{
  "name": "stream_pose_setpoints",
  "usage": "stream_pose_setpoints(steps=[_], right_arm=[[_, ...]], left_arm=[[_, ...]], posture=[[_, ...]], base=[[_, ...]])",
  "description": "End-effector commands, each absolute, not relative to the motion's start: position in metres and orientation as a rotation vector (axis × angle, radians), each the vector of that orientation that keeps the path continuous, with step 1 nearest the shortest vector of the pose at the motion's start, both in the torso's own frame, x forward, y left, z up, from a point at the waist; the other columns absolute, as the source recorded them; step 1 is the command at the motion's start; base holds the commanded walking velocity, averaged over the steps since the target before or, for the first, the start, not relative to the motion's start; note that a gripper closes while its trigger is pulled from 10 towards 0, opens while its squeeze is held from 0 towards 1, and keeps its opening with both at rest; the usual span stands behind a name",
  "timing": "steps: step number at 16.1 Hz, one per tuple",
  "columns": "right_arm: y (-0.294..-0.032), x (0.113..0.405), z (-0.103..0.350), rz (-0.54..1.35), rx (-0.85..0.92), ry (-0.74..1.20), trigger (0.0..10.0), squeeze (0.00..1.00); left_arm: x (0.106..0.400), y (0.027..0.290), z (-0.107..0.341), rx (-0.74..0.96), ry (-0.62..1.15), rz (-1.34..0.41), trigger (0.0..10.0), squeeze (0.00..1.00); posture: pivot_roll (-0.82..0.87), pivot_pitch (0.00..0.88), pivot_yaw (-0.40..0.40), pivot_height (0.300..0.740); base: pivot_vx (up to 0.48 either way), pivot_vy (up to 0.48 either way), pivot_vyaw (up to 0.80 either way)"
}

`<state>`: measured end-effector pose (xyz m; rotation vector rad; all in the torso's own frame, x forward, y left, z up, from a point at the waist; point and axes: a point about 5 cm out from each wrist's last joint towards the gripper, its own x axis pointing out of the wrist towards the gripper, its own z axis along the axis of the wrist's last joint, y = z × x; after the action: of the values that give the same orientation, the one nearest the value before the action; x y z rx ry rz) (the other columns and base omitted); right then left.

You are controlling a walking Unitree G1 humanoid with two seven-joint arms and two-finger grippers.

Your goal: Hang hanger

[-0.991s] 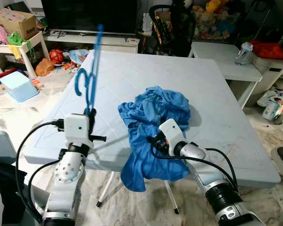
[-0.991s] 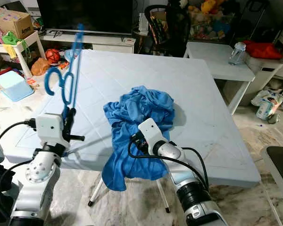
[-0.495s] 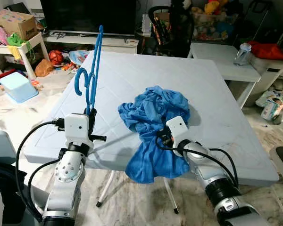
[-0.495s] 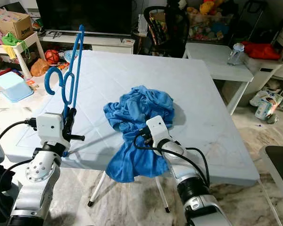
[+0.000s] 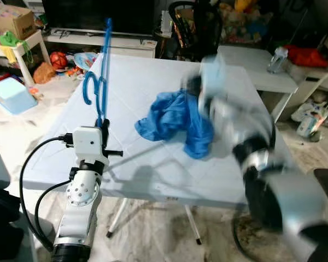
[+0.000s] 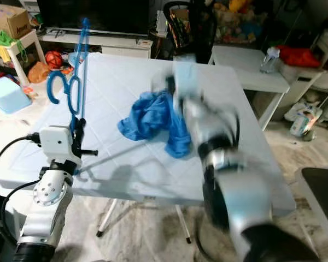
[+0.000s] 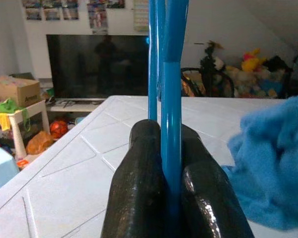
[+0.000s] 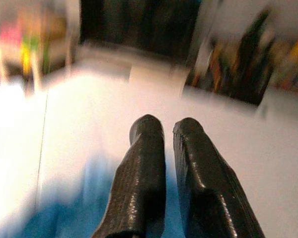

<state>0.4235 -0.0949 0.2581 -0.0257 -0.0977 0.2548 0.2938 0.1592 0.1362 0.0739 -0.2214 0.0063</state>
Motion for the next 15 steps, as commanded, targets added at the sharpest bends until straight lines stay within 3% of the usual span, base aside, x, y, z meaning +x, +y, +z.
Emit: stream_pose_setpoints(steps=[1,2,3,4,5,6,7,8,11,14,15], right_arm=[[-0.106,0.425,0.305,0.186,0.043,-0.272,0.0,0.00],[-0.108,0.425,0.321,0.168,0.052,-0.323,0.0,0.00],[-0.108,0.425,0.321,0.163,0.029,-0.325,2.0,0.00],[-0.107,0.426,0.310,0.166,-0.013,-0.284,8.7,0.00],[-0.105,0.426,0.277,0.185,-0.102,-0.173,10.0,0.00],[-0.110,0.425,0.245,0.187,-0.158,-0.065,10.0,0.00],[-0.122,0.420,0.213,0.171,-0.095,0.015,10.0,0.00],[-0.132,0.416,0.199,0.170,-0.090,0.035,10.0,1.00],[-0.166,0.406,0.173,0.129,-0.068,0.066,10.0,1.00],[-0.177,0.404,0.172,0.140,-0.069,0.059,10.0,1.00],[-0.177,0.405,0.175,0.151,-0.055,0.055,10.0,1.00]], left_arm=[[0.289,0.164,0.107,0.070,-0.083,0.047,10.0,0.00],[0.288,0.167,0.106,0.073,-0.084,0.070,10.0,0.00],[0.287,0.169,0.105,0.080,-0.085,0.093,10.0,0.00],[0.287,0.170,0.104,0.086,-0.083,0.108,10.0,0.00],[0.287,0.172,0.103,0.090,-0.077,0.132,10.0,0.00],[0.287,0.174,0.101,0.090,-0.064,0.159,10.0,0.00],[0.287,0.175,0.099,0.084,-0.055,0.164,10.0,0.00],[0.287,0.175,0.099,0.076,-0.050,0.158,10.0,0.00],[0.293,0.172,0.098,0.051,-0.020,0.080,10.0,0.00],[0.303,0.169,0.102,0.018,-0.006,0.042,10.0,0.00],[0.305,0.166,0.101,-0.090,0.044,-0.018,10.0,0.00]], posture=[[0.05,0.000,-0.176,0.740],[0.05,0.000,-0.186,0.740],[0.06,0.000,-0.197,0.740],[0.06,0.000,-0.198,0.740],[0.06,0.000,-0.201,0.740],[0.06,0.000,-0.201,0.740],[0.06,0.000,-0.201,0.740],[0.05,0.000,-0.190,0.740],[0.01,0.000,-0.133,0.740],[0.00,0.000,-0.094,0.740],[0.00,0.000,-0.084,0.740]], base=[[0.000,0.000,0.00],[0.000,0.000,0.00],[0.000,0.000,0.00],[0.000,0.000,0.00],[0.000,0.000,0.00],[0.000,0.000,0.00],[0.000,0.000,0.00],[0.000,0.000,0.00],[0.000,0.000,0.00],[0.000,0.000,0.00],[0.000,0.000,0.00]])
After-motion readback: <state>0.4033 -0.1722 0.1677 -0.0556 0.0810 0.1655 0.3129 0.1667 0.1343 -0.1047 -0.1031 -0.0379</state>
